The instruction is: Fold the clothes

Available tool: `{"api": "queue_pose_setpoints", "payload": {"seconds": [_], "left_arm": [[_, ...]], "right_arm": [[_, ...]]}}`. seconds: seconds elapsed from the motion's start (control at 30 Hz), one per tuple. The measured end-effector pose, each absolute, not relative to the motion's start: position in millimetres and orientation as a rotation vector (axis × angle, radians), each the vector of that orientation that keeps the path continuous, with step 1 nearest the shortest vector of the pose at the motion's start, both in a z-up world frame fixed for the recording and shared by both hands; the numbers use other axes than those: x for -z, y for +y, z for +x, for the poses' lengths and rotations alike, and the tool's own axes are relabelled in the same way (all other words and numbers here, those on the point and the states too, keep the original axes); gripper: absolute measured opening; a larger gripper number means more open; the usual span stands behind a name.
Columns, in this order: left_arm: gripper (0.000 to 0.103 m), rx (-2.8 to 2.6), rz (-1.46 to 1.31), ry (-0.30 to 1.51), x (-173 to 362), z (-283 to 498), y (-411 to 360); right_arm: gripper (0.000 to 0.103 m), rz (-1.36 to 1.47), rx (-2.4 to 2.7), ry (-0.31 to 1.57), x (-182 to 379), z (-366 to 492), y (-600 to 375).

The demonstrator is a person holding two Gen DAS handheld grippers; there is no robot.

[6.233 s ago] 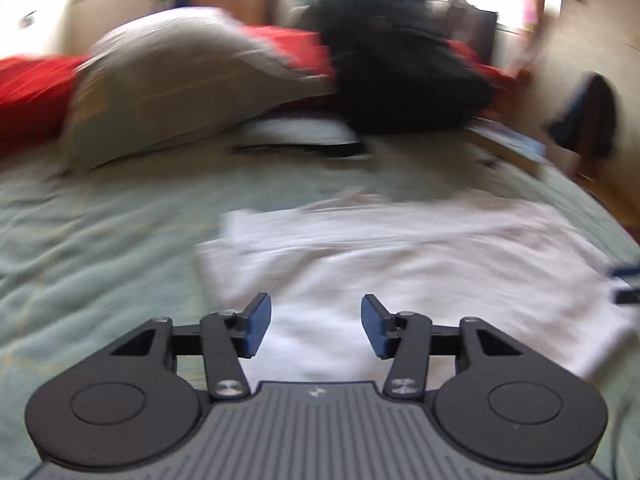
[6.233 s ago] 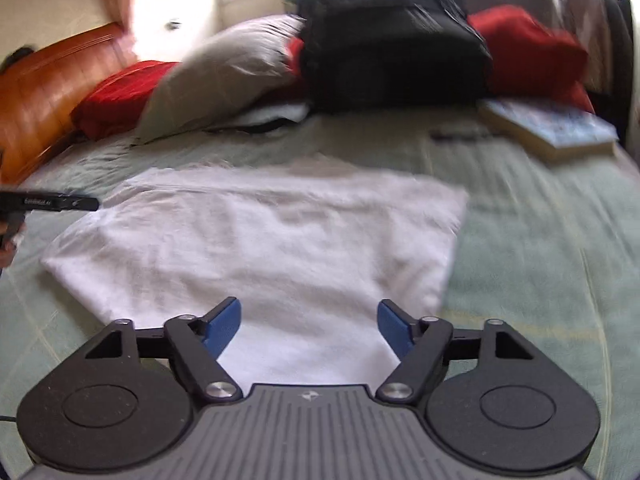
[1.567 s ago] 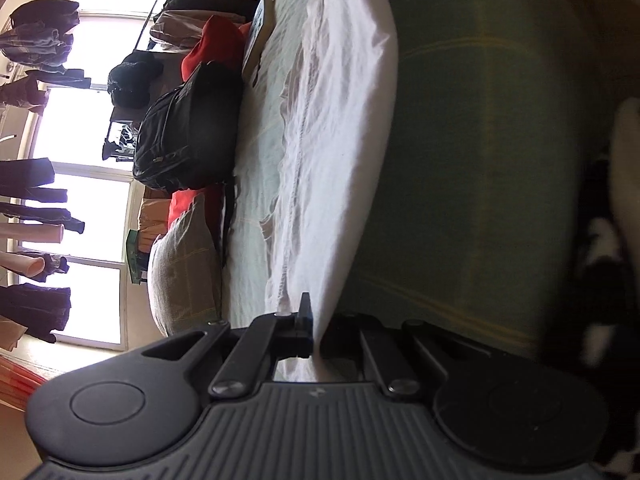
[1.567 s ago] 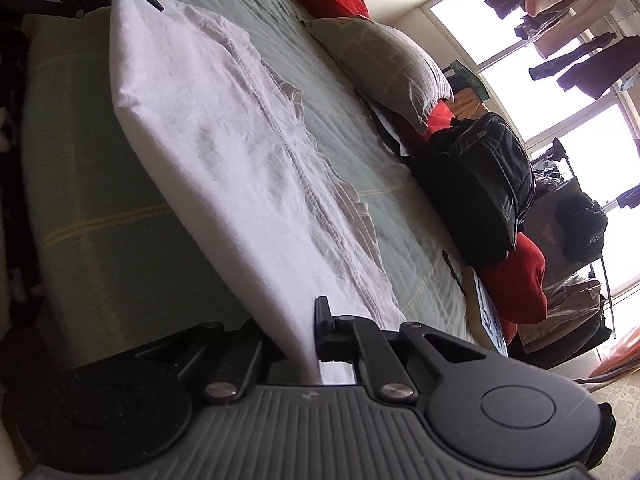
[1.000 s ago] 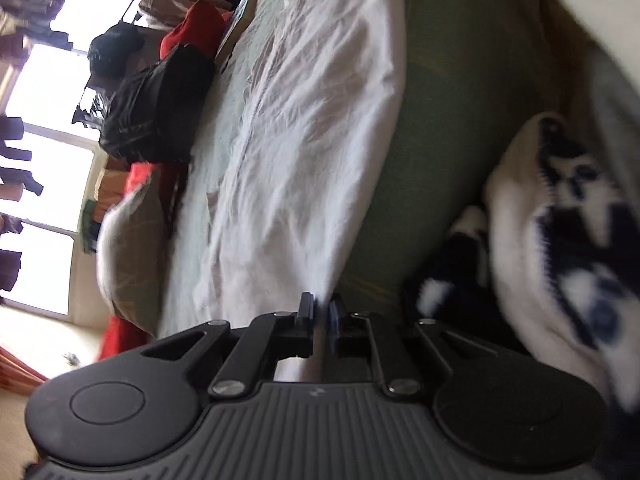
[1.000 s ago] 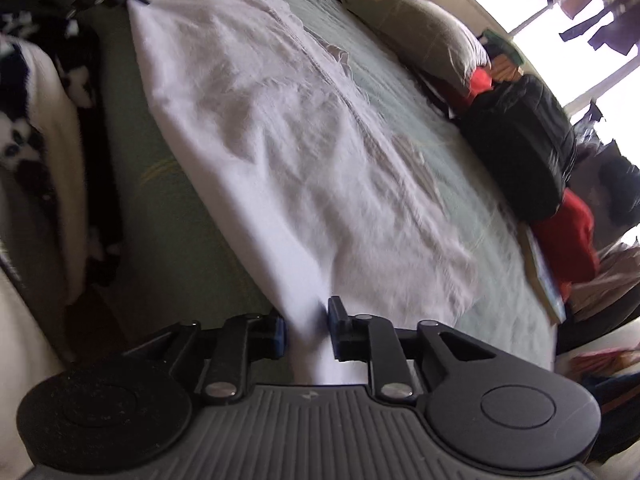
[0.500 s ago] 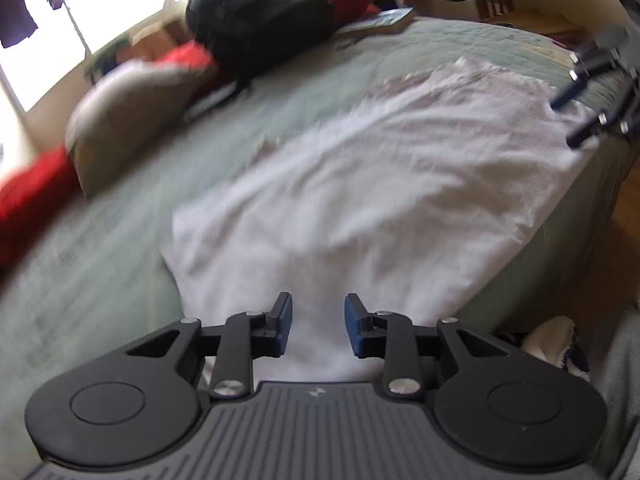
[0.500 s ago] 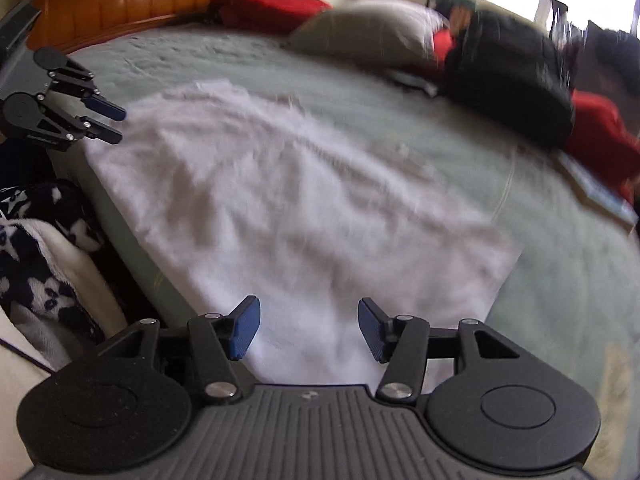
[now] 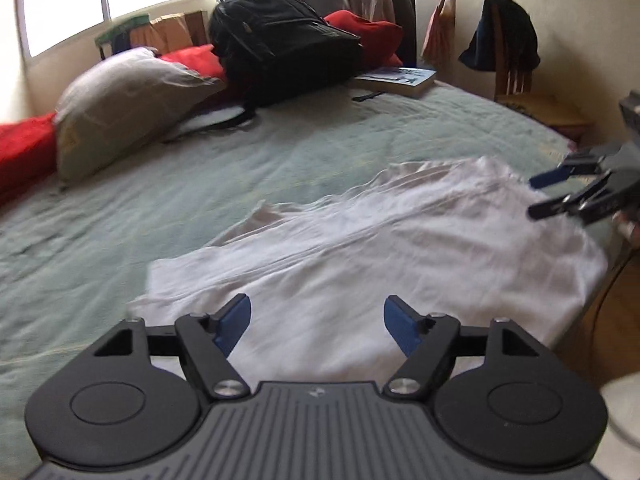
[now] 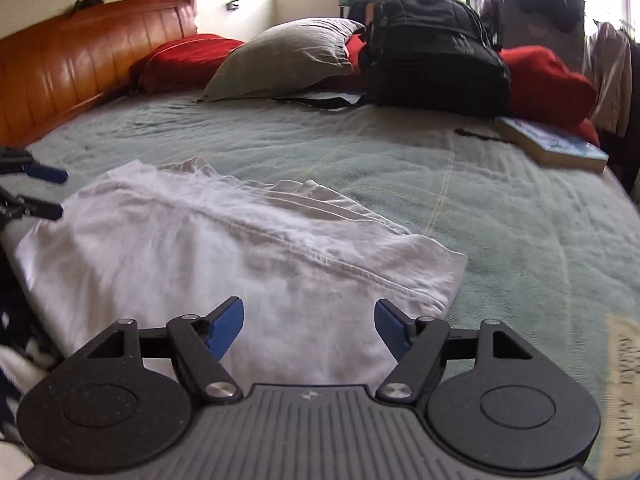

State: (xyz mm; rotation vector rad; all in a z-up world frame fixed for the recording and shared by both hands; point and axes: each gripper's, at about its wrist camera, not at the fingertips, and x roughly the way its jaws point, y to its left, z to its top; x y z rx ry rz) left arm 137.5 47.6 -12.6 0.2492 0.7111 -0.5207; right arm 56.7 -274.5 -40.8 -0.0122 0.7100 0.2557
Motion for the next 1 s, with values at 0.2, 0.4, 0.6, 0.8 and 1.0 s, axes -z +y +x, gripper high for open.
{"api": "queue_pose_setpoints", "payload": {"seconds": [0.2,0.4,0.6,0.8,1.0], "left_arm": [[0.077,0.382,0.138,0.806,61.8,176.1,65.4],[0.076,0.283,0.007,0.781,39.6,187.3,95.2],[0.081,0.275,0.03,0.802,54.5,213.8,83.9],[0.08,0.251,0.037,0.854,53.2,211.3,93.2],[0.086,0.401,0.259,0.838,39.7,151.0,71.7]], "right_arm": [[0.078,0.058,-0.225,0.73,70.7,61.2,-289.9],[0.081,0.031,-0.155,0.717,61.0,46.5,-287.5],[0.087,0.045,-0.192,0.653,40.0,45.3,-270.4],[0.093,0.03,-0.205,0.642,30.8,46.1,-259.8],[0.097,0.034,-0.221,0.648,41.3,47.4,-247.1]]}}
